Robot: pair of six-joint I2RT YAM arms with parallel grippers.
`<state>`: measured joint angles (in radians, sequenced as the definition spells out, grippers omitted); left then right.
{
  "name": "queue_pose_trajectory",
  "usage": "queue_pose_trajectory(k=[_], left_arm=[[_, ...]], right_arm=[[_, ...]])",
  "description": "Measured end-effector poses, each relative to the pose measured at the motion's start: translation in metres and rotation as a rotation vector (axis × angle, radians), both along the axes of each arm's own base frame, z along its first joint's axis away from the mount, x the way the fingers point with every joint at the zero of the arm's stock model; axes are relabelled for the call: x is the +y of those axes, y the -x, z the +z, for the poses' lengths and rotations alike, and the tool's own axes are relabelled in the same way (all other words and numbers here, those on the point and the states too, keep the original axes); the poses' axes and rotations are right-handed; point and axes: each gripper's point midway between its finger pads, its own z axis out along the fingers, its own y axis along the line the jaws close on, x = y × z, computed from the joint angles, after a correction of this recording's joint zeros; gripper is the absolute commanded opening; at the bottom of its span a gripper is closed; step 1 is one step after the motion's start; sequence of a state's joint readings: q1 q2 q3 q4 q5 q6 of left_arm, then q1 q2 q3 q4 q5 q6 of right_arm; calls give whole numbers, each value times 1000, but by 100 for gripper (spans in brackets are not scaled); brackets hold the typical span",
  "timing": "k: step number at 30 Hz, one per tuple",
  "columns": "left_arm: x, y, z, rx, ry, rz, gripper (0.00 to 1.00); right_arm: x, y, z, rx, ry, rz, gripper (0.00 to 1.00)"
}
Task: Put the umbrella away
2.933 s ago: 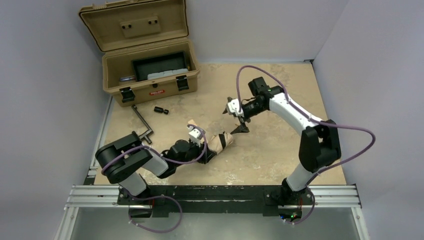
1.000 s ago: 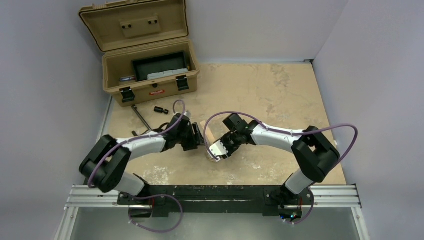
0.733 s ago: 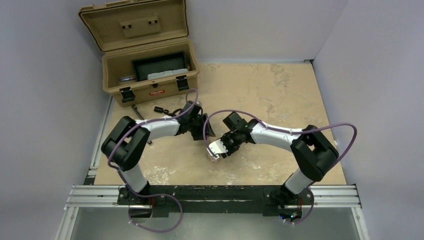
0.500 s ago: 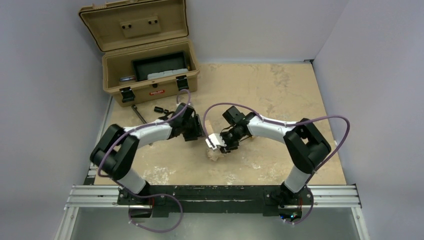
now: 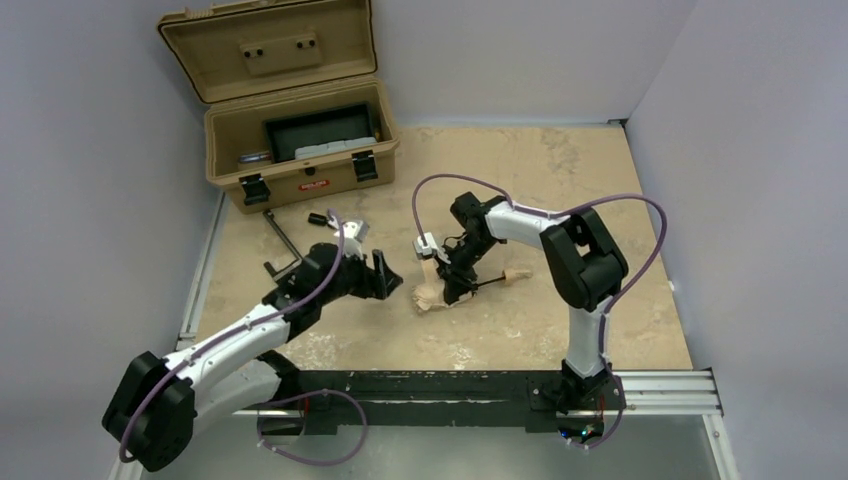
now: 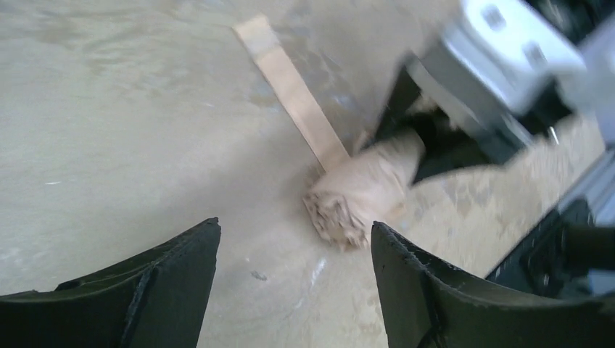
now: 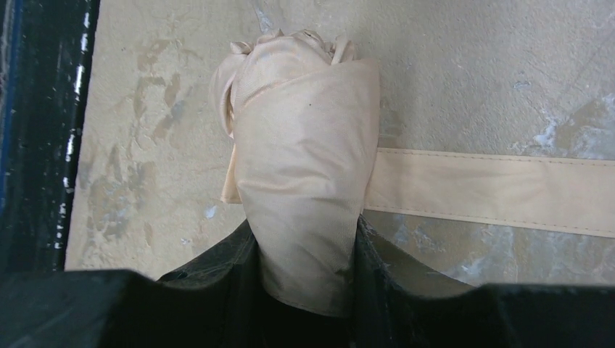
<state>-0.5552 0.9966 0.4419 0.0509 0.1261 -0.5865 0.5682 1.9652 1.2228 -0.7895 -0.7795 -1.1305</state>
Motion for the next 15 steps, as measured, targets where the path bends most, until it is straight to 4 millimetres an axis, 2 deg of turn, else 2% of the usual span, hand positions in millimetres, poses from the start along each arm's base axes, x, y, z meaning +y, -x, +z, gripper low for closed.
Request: queue_pose_trajectory(k=[4, 8, 10, 15], left_arm=[[-28, 39, -7, -141, -70, -255, 73], [-56, 66, -6, -345, -149, -481, 75], [-62, 68, -9, -429, -206, -543, 76], [-65, 58, -28, -529, -388, -645, 78]], right_arm=[[0, -1, -1, 98, 18, -43, 0], [1, 1, -1, 177, 15, -71, 0], [1, 1, -1, 195, 14, -77, 0], [-2, 7, -1, 237, 25, -83, 0]])
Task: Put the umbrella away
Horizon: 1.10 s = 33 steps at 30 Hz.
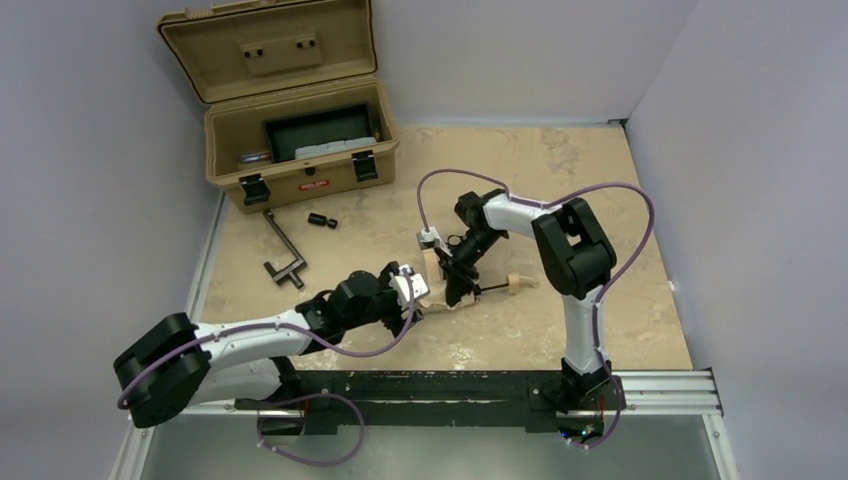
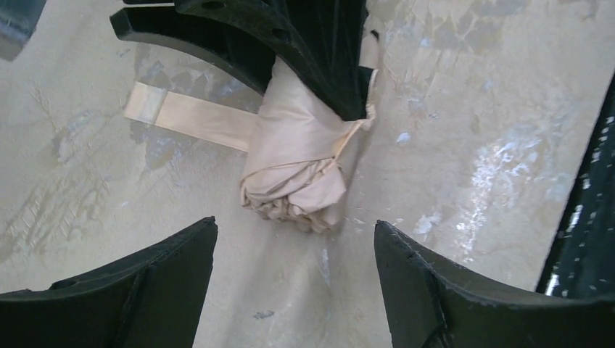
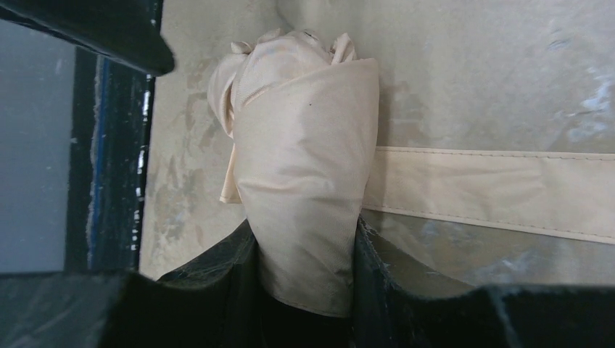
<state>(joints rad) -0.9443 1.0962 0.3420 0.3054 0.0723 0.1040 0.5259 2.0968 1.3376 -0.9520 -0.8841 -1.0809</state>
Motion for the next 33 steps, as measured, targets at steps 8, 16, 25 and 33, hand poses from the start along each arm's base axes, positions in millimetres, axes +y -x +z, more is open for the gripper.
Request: queue_pose_trajectory(k=[8, 16, 25, 33], left_arm=[[-17, -16, -16, -104, -150, -93, 78], [-40, 7, -14, -125, -145, -208, 78], [-58, 38, 4, -139, -78, -292, 79], [-73, 33, -30, -85, -173, -311, 78]], right_arm=[[-17, 32, 5, 181, 94, -22, 0], [-30, 53, 7, 293, 178, -48, 0], [-34, 57, 8, 298, 209, -68, 0], [-34, 57, 8, 278, 209, -75, 1]])
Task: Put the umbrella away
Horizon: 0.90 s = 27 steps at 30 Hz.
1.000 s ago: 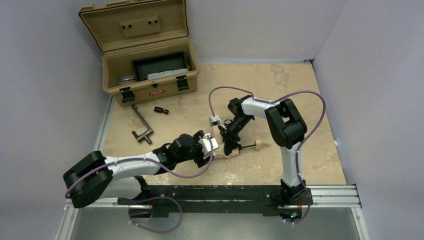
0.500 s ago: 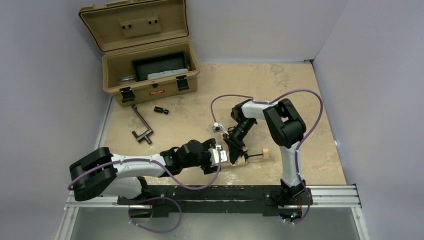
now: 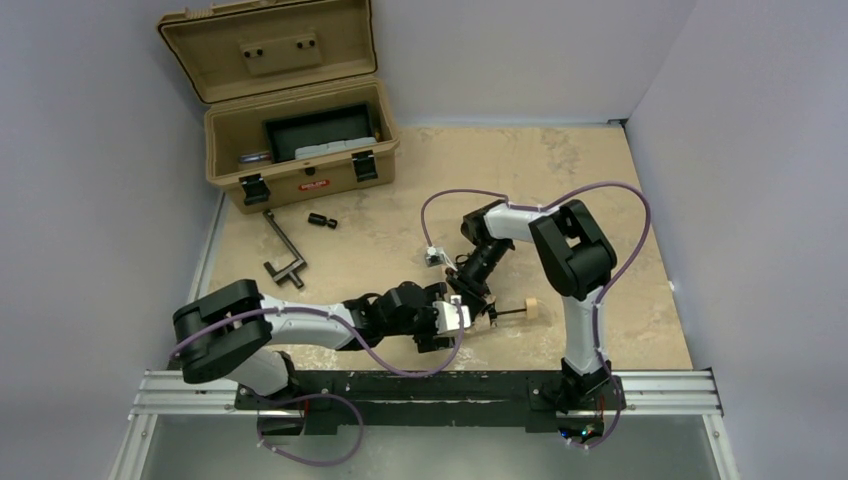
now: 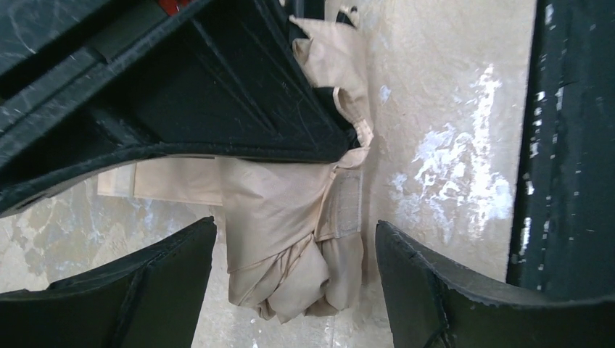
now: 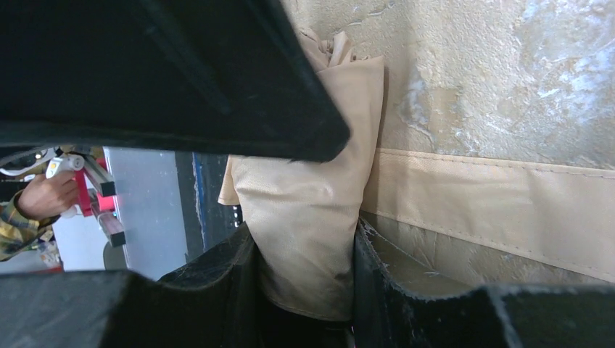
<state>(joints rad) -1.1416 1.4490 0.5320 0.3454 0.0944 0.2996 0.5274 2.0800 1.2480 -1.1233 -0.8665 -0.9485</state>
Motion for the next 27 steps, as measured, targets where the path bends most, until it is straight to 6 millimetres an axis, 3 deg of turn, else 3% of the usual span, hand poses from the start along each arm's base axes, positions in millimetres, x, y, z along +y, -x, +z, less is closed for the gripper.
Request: queue_pose_trajectory(k=[6, 9, 11, 14, 17, 21, 27], left_arm=[[3, -6, -13, -10, -39, 24, 75], [0, -7, -17, -6, -47, 24, 67], [-3, -7, -22, 2, -57, 21, 56], [-10, -9, -26, 16, -59, 18, 25], [-16, -9, -26, 22, -56, 11, 0], [-21, -10, -26, 30, -39, 16, 0], [-26, -15, -28, 63, -7, 56, 0]], right_arm=[[0, 0, 0, -9, 1, 0, 2], [0, 0, 0, -9, 1, -1, 5], [0, 0, 0, -11, 0, -2, 7], [-1, 1, 0, -22, 4, -2, 15], [-7, 0, 1, -34, 17, -6, 34], [-10, -5, 4, -80, 21, -4, 55], [-16, -39, 15, -254, -15, -36, 60]])
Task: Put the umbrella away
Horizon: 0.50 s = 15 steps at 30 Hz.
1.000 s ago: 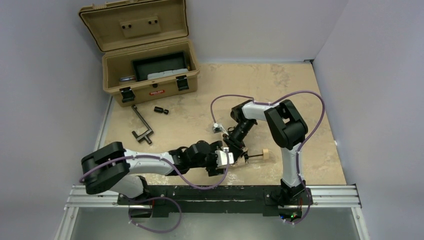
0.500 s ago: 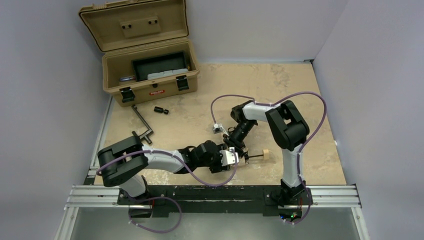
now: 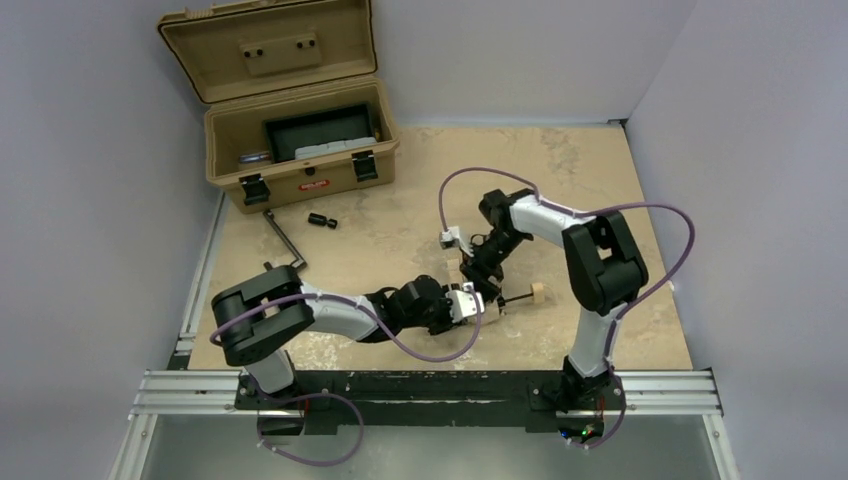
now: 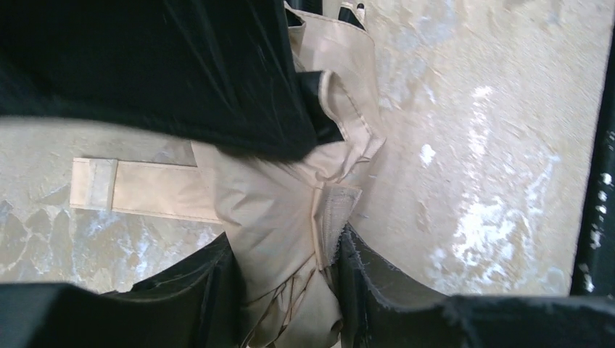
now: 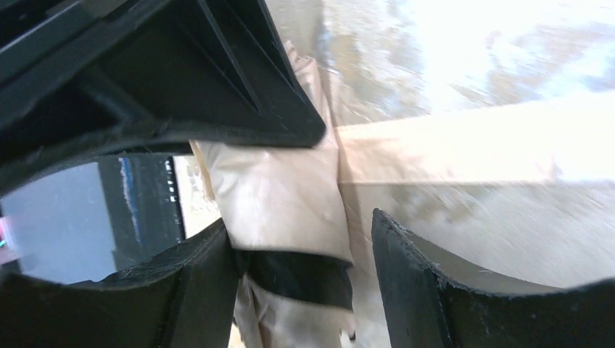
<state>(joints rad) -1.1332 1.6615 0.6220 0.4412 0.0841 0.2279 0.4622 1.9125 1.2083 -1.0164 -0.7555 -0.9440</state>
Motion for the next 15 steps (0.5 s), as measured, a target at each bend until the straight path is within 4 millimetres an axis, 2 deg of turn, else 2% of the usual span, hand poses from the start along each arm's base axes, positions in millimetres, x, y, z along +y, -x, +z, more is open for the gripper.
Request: queue_pose_trajectory(k=[6, 9, 10, 13, 15], left_arm=[[-3, -12, 0, 66, 35, 45, 0], [-4, -14, 0, 124, 51, 44, 0], [-4, -15, 0, 150, 59, 45, 0], [-5, -17, 0, 223, 81, 47, 0], [-6, -18, -1, 284, 94, 52, 0]], right_arm=[[-25, -56, 32, -208, -83, -94, 61], [-45, -88, 60, -391, -139, -122, 63], [-52, -95, 71, -451, -158, -121, 67], [-61, -97, 101, -629, -242, -50, 90], [-61, -78, 109, -744, -306, 87, 98]])
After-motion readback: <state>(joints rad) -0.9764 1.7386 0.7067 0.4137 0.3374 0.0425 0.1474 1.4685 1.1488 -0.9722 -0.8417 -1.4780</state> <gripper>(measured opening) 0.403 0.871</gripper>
